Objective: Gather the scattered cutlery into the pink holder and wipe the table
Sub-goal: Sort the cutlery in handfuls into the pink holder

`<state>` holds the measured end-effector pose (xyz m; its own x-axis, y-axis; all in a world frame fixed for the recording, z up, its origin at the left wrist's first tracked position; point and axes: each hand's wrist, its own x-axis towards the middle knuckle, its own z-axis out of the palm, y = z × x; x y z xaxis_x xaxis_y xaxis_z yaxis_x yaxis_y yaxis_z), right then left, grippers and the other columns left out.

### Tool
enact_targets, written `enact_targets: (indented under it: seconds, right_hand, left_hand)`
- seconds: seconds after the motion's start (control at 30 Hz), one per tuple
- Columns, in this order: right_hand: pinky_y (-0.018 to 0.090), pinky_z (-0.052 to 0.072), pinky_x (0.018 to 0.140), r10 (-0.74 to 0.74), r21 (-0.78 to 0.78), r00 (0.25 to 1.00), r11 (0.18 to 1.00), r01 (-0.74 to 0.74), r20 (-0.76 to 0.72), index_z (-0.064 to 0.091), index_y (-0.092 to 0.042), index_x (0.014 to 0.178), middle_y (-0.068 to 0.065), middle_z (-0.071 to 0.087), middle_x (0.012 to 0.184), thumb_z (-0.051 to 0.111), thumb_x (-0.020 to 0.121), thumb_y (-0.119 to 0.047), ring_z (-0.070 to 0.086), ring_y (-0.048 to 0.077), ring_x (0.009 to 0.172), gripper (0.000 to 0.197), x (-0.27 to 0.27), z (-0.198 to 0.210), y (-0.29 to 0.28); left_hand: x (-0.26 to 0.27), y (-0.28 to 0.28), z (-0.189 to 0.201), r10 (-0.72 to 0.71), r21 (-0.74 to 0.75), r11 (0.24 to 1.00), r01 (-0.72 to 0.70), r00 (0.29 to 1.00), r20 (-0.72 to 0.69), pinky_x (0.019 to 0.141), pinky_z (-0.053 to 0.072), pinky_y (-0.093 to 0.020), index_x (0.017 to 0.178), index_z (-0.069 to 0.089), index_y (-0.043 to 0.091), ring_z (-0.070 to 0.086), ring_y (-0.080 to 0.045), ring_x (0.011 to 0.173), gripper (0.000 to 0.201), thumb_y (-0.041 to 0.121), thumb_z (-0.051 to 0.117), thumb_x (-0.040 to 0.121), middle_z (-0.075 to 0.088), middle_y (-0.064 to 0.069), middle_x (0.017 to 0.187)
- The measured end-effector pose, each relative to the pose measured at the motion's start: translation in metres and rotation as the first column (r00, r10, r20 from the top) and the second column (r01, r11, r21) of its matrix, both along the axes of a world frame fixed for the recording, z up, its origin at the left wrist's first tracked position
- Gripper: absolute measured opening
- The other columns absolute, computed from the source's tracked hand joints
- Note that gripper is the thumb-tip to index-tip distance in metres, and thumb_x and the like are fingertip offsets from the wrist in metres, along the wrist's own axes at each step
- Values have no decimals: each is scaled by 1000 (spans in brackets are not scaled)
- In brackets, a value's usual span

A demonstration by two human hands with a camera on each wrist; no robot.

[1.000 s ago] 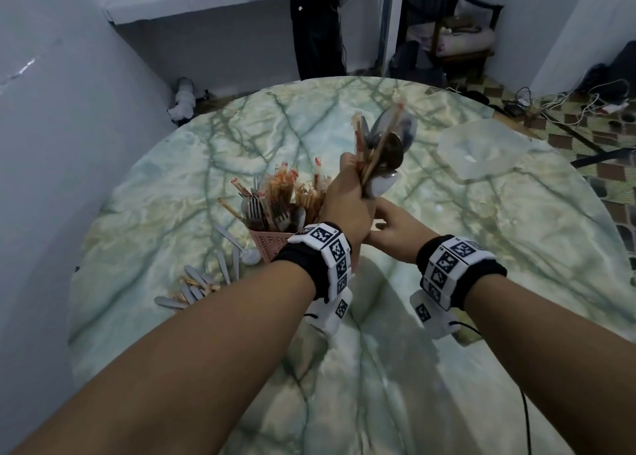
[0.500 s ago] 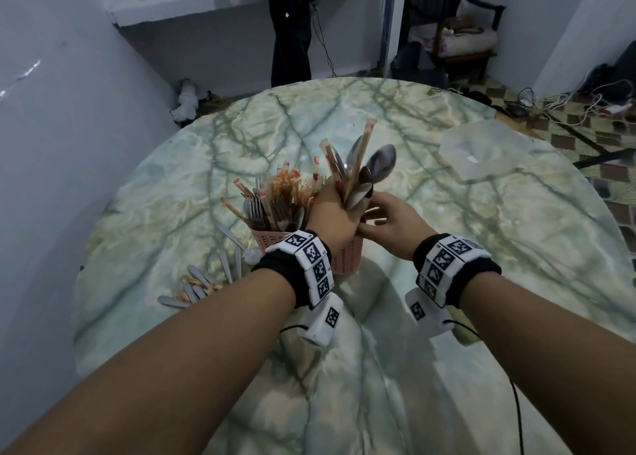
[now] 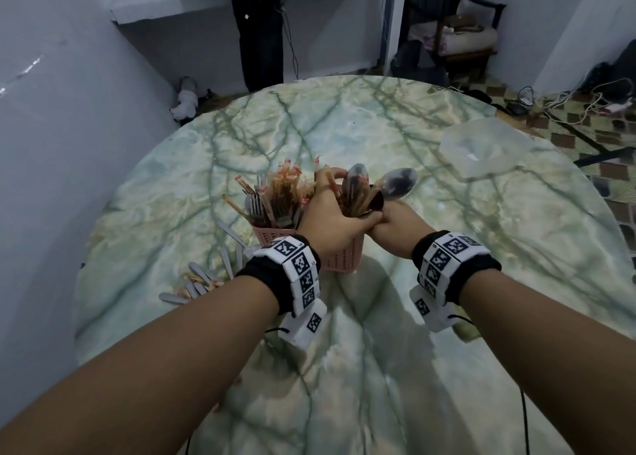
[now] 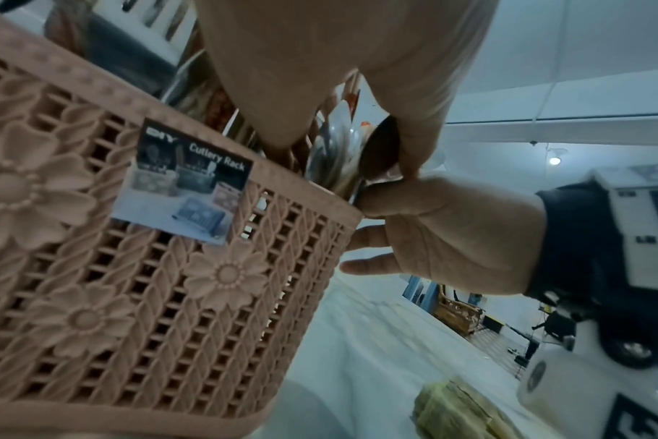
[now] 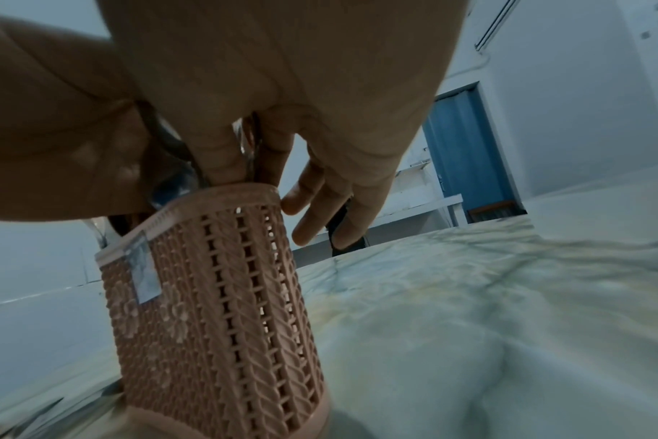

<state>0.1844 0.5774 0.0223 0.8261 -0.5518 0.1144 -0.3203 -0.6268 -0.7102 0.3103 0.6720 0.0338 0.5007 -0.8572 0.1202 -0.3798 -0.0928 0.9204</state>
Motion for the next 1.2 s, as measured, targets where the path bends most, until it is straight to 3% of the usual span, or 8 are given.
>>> enact_targets:
  seconds: [0.13, 0.27, 0.4, 0.6, 0.7, 0.9, 1.07, 1.2]
  right_hand:
    - [23, 52, 86, -12, 118, 1000, 993, 15, -24, 67, -14, 123, 4, 69, 114, 55, 90, 2, 66, 20, 102, 39, 5, 3, 1]
    - [15, 48, 88, 41, 37, 999, 999, -40, -16, 68, -9, 115, -1, 65, 110, 53, 84, 7, 58, 12, 104, 38, 8, 4, 0]
    - [45, 53, 89, 44, -5, 998, 999, -44, -54, 70, -8, 103, 9, 66, 109, 54, 81, 0, 60, 23, 103, 28, 14, -2, -1]
    - [38, 48, 67, 59, -38, 998, 998, -58, 6, 56, -12, 86, 3, 56, 86, 51, 82, 1, 55, 19, 80, 14, 16, -4, 2]
    - [33, 41, 66, 72, -9, 995, 997, -72, 67, 49, -24, 81, 2, 51, 84, 49, 81, 9, 49, 12, 75, 33, 17, -3, 4]
    - [34, 52, 79, 57, -77, 991, 995, -66, -124, 56, -22, 113, 1, 57, 103, 43, 84, -17, 57, 18, 94, 32, 23, -7, 2]
    - [44, 53, 78, -114, -74, 986, 992, 105, -119, 47, -16, 113, 7, 47, 111, 54, 87, -21, 57, 27, 88, 28, 16, -7, 2]
    - [42, 56, 82, -146, 62, 988, 988, 143, 53, 46, -22, 112, 0, 53, 112, 59, 88, -21, 60, 19, 95, 28, 4, -16, 2]
  left_hand:
    - [-3, 2, 4, 119, -57, 992, -117, 992, 50, 75, 57, -33, 111, 46, 22, 69, -10, 82, 54, 30, 85, 74, 68, 1, 92]
    - [-2, 5, 15, 100, -199, 977, -72, 986, 133, 83, 56, -28, 127, 36, 29, 67, -7, 92, 70, 26, 83, 74, 63, 5, 104]
    - [4, 2, 23, 35, -168, 986, 3, 974, 223, 85, 53, -24, 131, 39, 24, 63, -8, 94, 64, 23, 76, 78, 58, 0, 110]
    - [7, 3, 30, -26, -52, 998, 44, 953, 301, 78, 38, -6, 119, 50, 24, 53, 2, 95, 53, 38, 75, 74, 44, 2, 116]
    - [2, 5, 28, -9, -65, 997, 32, 943, 332, 87, 46, -19, 128, 43, 24, 54, -8, 101, 63, 43, 76, 78, 41, 1, 120]
    - [-3, 1, 30, -6, -54, 998, 28, 933, 359, 77, 37, 0, 113, 51, 22, 49, 1, 92, 66, 60, 83, 71, 42, 3, 112]
    - [3, -9, 33, 111, -82, 993, -85, 906, 407, 70, 42, -25, 103, 54, 13, 47, -7, 75, 15, 21, 63, 94, 47, -1, 100]
    - [0, -11, 29, 73, -38, 997, -63, 892, 447, 75, 50, -31, 122, 51, 16, 50, -14, 85, 30, 17, 60, 94, 45, -3, 112]
